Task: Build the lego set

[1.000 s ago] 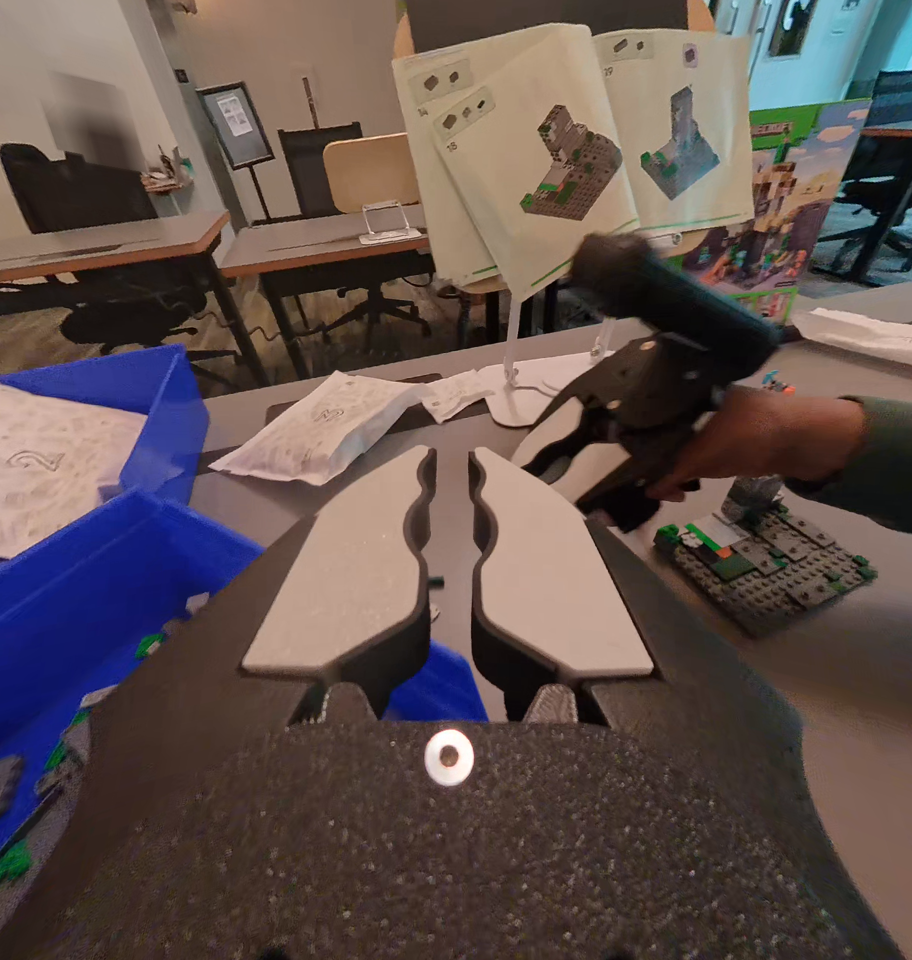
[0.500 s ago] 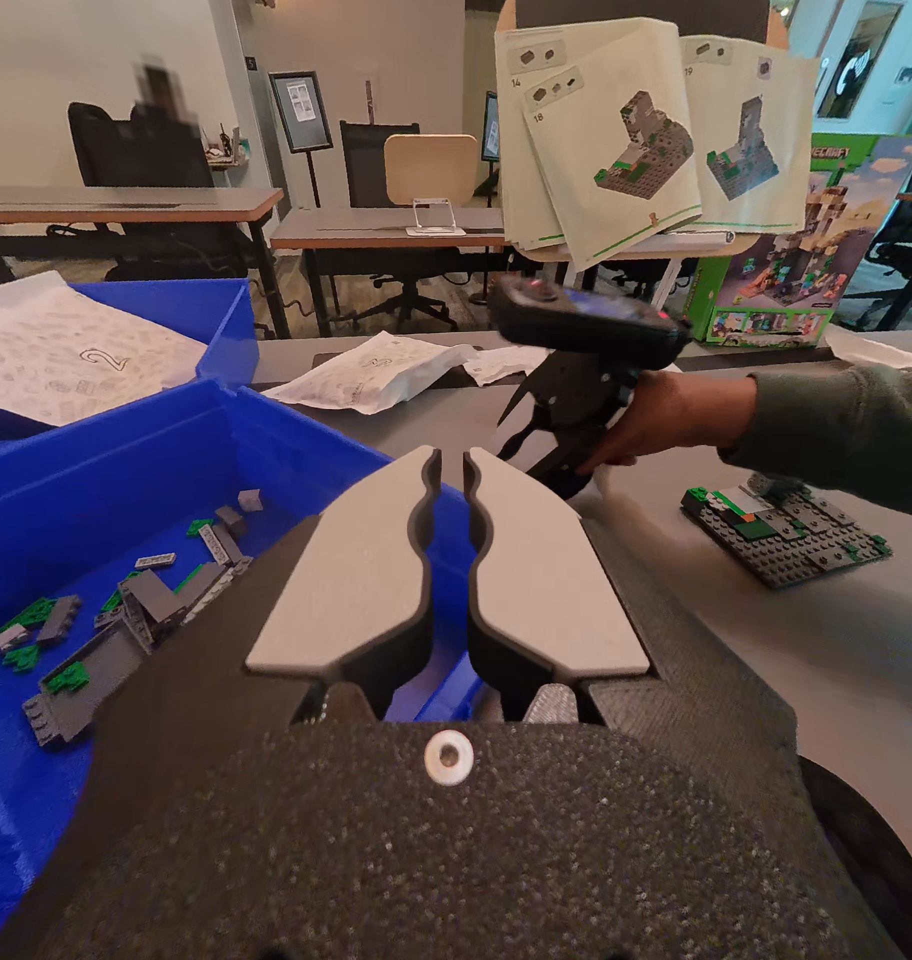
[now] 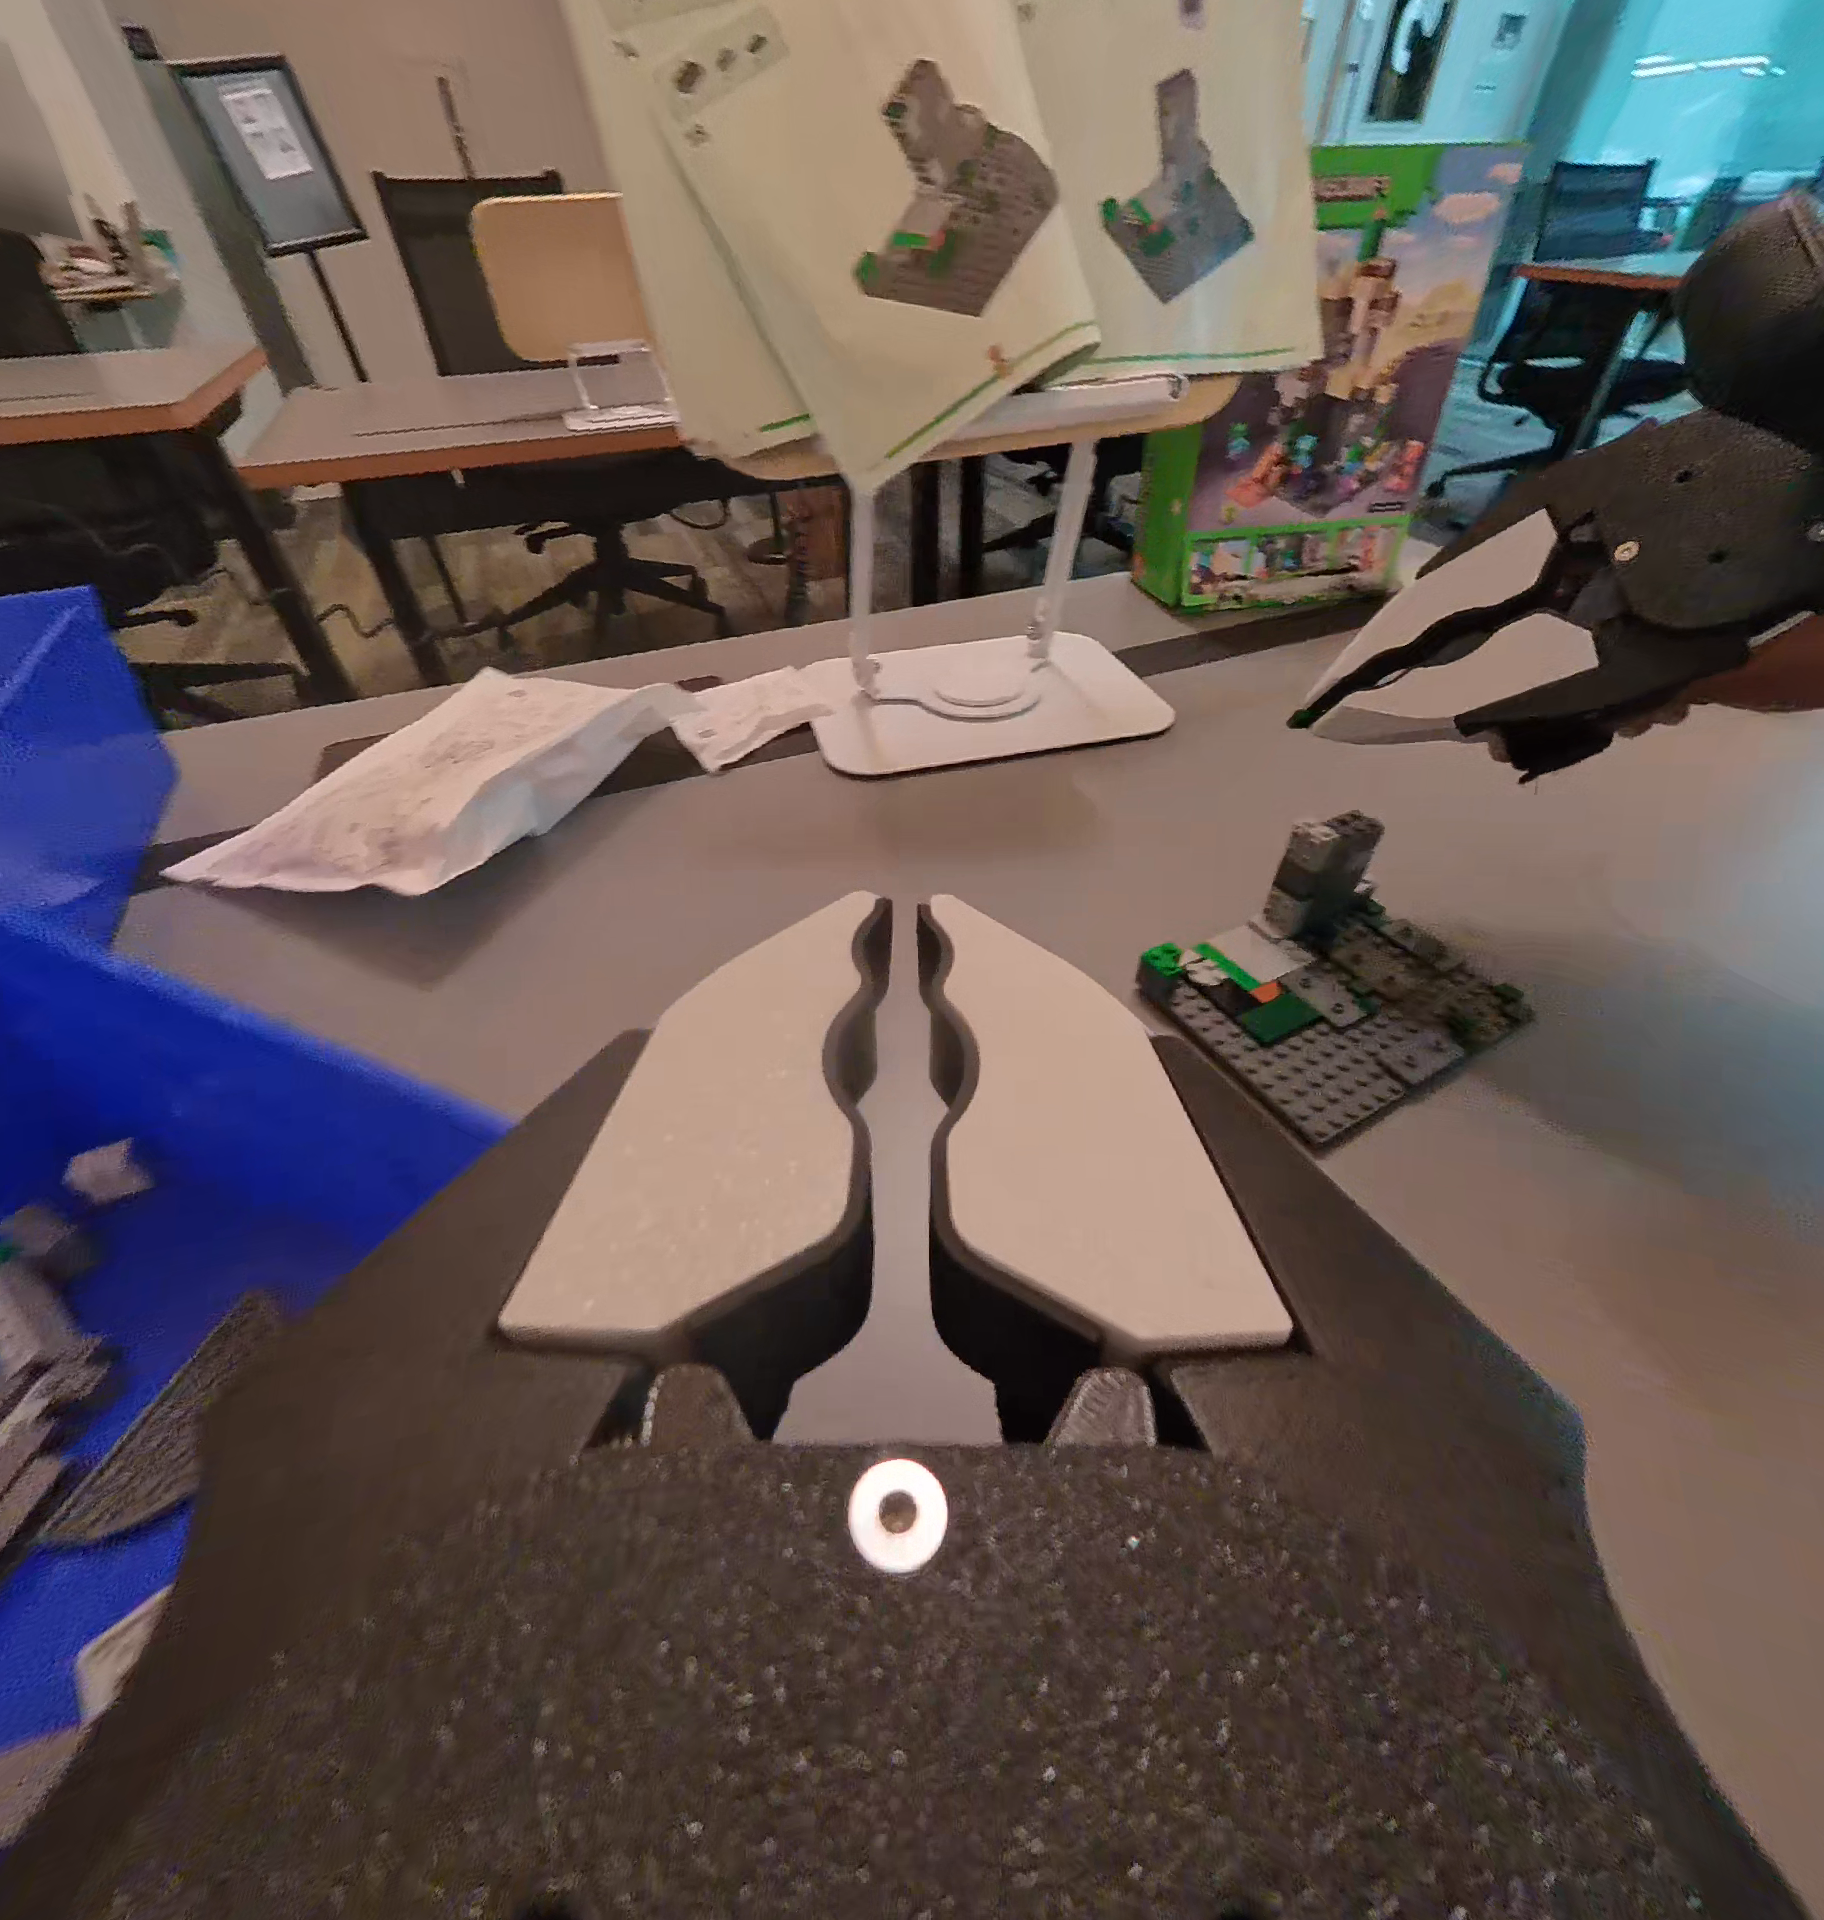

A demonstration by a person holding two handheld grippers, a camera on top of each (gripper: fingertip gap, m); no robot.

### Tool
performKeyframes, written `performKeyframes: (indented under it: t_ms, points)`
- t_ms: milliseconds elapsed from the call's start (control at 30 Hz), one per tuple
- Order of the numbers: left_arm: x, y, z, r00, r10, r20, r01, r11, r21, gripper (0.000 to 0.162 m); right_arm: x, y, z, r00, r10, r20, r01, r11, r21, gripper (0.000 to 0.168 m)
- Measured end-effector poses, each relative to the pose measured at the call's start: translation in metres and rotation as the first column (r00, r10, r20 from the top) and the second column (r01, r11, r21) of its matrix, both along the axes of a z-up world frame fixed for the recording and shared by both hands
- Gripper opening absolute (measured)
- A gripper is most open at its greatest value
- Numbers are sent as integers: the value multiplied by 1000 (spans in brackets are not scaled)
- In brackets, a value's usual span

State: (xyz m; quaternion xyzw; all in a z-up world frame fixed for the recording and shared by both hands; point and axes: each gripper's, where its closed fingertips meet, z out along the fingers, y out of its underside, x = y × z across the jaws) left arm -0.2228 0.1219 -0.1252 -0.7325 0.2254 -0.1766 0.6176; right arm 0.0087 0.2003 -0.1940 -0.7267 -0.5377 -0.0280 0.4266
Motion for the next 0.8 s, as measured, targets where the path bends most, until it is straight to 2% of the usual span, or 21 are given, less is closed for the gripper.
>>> performKeyframes:
  t_ms: [167,367,567,667,800]
  points:
    - [50,1,-3,993,-103,-51,102,995,-18,4,70,-16,-24,975,-220,-13,220,975,-34,5]
    - [95,0,-11,971,-196,-137,192,981,-42,4,139,-18,-61,904,-408,129,414,910,-21,5]
    - [126,-2,-30,954,-248,-167,239,968,-75,4,129,-29,-75,927,-363,91,371,923,-98,10]
    - [131,-4,-44,949,-267,-170,252,962,-104,4,115,-39,-79,949,-315,22,313,931,-186,19]
    - [131,-3,-57,947,-275,-165,255,958,-133,4,102,-49,-74,959,-277,-68,252,934,-253,23]
